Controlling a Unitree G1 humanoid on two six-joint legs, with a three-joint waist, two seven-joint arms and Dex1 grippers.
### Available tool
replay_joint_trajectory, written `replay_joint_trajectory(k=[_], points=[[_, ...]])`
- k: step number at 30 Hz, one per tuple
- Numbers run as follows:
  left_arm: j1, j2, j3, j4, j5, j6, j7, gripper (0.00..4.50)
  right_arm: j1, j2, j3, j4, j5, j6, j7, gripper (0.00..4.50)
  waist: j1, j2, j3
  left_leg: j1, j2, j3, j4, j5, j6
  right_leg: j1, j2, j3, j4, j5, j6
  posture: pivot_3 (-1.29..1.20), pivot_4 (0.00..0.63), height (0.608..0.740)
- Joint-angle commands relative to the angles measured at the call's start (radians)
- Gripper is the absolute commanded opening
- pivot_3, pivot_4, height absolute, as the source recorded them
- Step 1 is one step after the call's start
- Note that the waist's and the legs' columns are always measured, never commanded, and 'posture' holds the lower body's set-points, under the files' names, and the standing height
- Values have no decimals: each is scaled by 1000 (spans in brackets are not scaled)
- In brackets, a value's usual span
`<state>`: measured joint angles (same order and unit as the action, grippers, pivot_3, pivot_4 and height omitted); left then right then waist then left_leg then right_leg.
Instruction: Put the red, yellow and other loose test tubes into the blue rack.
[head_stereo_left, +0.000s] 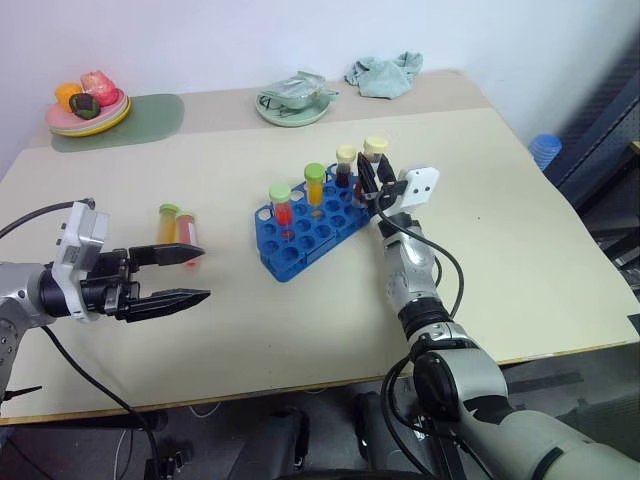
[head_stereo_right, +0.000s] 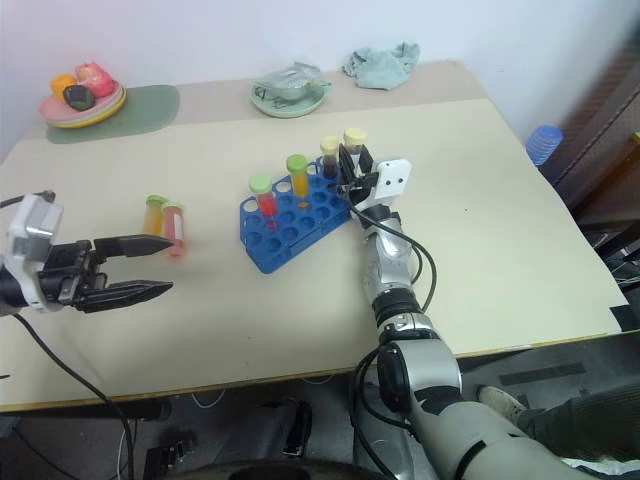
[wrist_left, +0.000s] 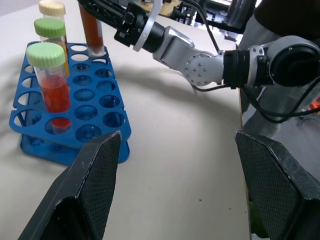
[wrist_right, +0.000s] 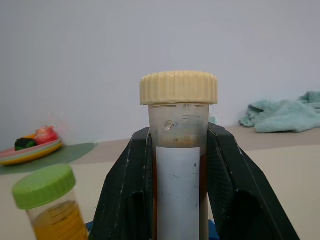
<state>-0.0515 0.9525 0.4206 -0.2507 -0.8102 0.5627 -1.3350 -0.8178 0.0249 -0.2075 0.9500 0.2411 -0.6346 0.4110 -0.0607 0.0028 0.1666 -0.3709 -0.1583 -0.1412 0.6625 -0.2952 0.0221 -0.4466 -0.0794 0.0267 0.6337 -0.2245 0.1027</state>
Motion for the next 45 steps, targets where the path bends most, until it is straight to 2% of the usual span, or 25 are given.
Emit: replay_joint_trajectory(k=[1, 16, 18, 19, 23, 24, 30, 33, 37, 41, 43, 45], points=[[7, 19, 50, -14, -18, -2, -7, 3730, -21, -7, -25, 32, 17, -20, -12, 990, -3, 0, 0, 0, 0, 0, 0, 0, 0, 0, 0, 0, 0, 0, 0, 0, 150, 740], [22, 22, 62, 5, -14, -12, -32, 3730, -44, 12, -28, 116, 0, -67, -25, 990, -8, 0, 0, 1, 0, 0, 0, 0, 0, 1, 0, 0, 0, 0, 0, 0, 150, 740], [25, 22, 65, 6, -13, -12, -33, 3730, -36, 11, -8, 134, -41, -109, -58, 1864, -8, 0, 0, 1, 0, 0, 0, 0, 0, 1, 0, 0, 0, 0, 0, 0, 150, 740], [27, 22, 67, 7, -13, -13, -33, 3730, -32, 12, -1, 140, -58, -129, -74, 2166, -9, 0, 0, 1, 0, 0, 0, 0, 0, 1, 0, 0, 0, 0, 0, 0, 150, 740], [37, 20, 72, 4, -12, -13, -33, 3730, -23, 12, 18, 157, -101, -166, -115, 4122, -10, 1, 0, 1, 0, 0, -1, 0, 0, 0, 1, 0, 0, 0, 0, 0, 150, 740], [40, 18, 74, 4, -12, -14, -31, 3730, -19, 9, 24, 157, -112, -174, -123, 4475, -10, 1, 0, 1, 0, 0, -1, 0, -1, 0, 1, 0, 0, 0, 0, 0, 150, 740], [63, -21, 100, 0, -37, 6, 35, 3730, 9, -50, 57, 72, -174, -186, -170, 4475, -9, 1, 0, 1, 0, 0, -1, 0, -1, 0, 1, 0, 0, 0, 0, 0, 150, 740], [89, -64, 145, 0, -72, 35, 102, 3730, 65, -99, 91, -91, -175, -121, -122, 4475, -7, 1, 1, 1, 0, 0, -1, 0, -1, 0, 1, 0, 0, 0, 0, 0, 150, 740], [140, -130, 205, 10, -79, 50, 213, 3730, 226, -195, 148, -511, -75, 152, 28, 4475, -3, 1, 0, 1, 0, -1, -1, 0, -1, 0, 0, 0, 0, 0, 0, 0, 150, 740], [173, -217, 266, -9, -47, 48, 418, 3730, 387, -384, 157, -942, 68, 532, 144, 4475, 17, 1, 1, 0, 0, 0, 0, 0, 0, 0, 0, 2, -1, 0, 0, 0, 150, 740], [170, -223, 287, -25, -28, 58, 508, 3730, 439, -495, 138, -1082, 150, 698, 207, 4475, 28, 1, 1, -1, 0, 0, 0, 0, 0, 0, -1, 2, -1, 0, 0, 0, 150, 740], [136, -182, 297, -34, -12, 100, 601, 3730, 463, -634, 92, -1188, 253, 866, 280, 4475, 44, 0, 0, 0, 0, 0, 0, 0, 0, 1, -1, 2, -1, 0, 0, 0, 150, 740]])
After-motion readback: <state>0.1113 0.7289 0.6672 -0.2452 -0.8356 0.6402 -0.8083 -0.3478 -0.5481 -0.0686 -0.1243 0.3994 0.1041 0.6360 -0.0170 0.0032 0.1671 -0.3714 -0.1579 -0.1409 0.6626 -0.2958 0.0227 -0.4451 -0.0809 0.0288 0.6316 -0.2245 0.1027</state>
